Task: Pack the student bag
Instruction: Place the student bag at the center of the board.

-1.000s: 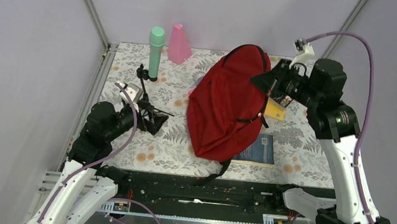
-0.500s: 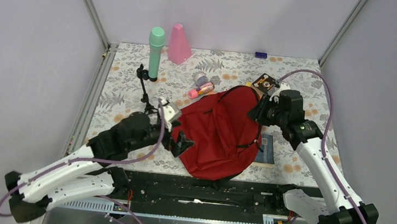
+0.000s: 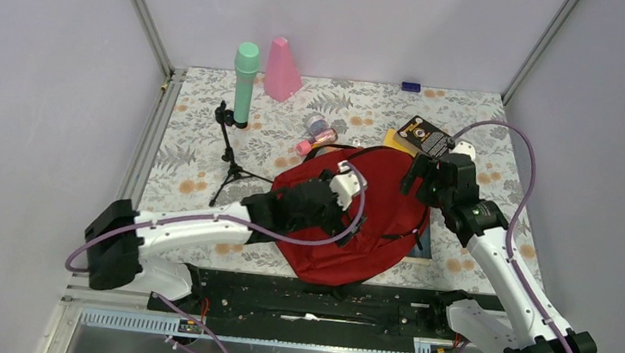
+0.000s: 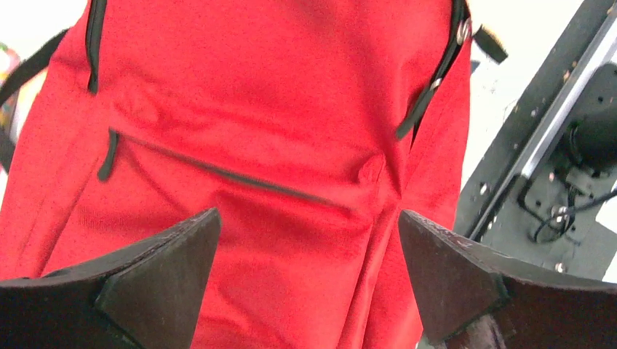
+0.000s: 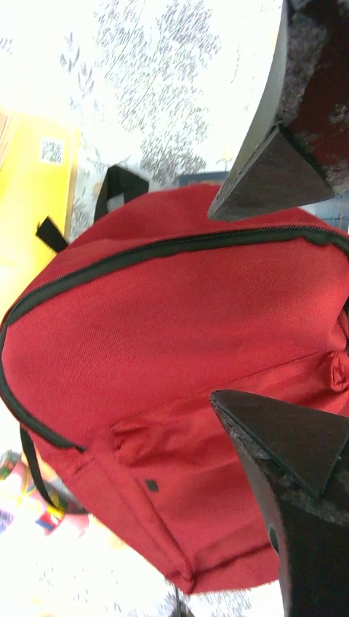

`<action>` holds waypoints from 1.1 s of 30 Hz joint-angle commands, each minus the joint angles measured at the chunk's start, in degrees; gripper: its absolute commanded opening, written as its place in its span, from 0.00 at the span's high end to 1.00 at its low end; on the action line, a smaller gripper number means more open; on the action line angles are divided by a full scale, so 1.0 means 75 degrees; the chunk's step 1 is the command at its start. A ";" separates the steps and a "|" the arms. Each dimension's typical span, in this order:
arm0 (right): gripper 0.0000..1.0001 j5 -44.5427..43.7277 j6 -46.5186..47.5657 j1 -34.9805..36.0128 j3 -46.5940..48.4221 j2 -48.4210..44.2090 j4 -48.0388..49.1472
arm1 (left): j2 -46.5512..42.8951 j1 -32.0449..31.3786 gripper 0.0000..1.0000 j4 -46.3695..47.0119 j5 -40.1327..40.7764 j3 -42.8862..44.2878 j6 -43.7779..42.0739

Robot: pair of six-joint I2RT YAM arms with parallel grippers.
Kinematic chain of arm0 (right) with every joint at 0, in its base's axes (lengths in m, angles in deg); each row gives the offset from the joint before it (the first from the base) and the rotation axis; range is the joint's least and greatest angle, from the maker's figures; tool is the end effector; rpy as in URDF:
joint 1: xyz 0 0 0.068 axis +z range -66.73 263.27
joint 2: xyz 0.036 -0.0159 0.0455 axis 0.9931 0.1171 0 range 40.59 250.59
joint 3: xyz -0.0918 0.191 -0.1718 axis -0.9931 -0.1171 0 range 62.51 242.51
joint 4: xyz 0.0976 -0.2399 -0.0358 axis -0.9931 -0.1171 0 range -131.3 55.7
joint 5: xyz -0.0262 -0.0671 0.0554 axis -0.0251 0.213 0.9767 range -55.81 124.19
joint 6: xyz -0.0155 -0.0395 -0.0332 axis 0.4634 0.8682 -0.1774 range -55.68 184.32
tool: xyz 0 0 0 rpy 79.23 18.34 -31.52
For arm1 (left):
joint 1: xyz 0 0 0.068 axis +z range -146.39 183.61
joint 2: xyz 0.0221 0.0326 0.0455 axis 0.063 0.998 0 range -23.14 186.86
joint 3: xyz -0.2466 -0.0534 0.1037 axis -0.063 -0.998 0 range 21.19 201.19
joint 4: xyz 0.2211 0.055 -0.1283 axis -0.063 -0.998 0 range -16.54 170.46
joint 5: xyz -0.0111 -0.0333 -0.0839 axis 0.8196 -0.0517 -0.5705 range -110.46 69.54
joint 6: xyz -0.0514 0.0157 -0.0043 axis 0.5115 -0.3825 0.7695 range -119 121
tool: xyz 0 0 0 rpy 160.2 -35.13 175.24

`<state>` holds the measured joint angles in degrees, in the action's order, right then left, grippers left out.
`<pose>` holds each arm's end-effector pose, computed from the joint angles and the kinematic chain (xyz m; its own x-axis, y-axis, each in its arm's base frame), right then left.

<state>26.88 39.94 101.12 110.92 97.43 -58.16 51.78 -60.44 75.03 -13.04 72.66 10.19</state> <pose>0.2099 0.0629 0.2996 -0.5463 0.2542 -0.7981 0.0263 0.9576 0.2871 0.1335 -0.2639 0.2731 -0.3431 0.3431 -0.8744 0.7976 0.5980 -0.0783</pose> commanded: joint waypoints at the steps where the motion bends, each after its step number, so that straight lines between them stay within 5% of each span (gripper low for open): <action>1: 0.07 -0.0958 0.0089 0.0023 -0.0121 -0.0386 -0.0360 | 0.1085 -0.0003 0.01 0.0824 -0.0276 0.1447 -0.0284; 4: 0.01 -0.1295 0.0159 0.0023 -0.0202 -0.0551 -0.0705 | 0.2195 -0.0003 0.01 0.0474 -0.0587 0.2262 -0.0229; 9: 0.00 -0.1837 0.0061 0.0003 -0.0503 -0.0989 -0.1575 | 0.2754 -0.0023 0.01 0.1743 -0.1480 0.2003 0.0109; 23: 0.04 0.0708 -0.1473 0.0005 -0.1718 -0.3051 -0.2525 | 0.2581 -0.0427 0.01 0.3421 -0.1183 0.0190 0.0403; 33: 0.22 0.1238 -0.1548 -0.0001 -0.1696 -0.2991 -0.3082 | 0.3116 -0.0657 0.01 0.4270 -0.1069 0.0380 0.0876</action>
<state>34.77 29.47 101.12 97.98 75.62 -79.34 73.55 -64.64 100.80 -22.24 73.66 15.00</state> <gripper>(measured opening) 0.825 0.988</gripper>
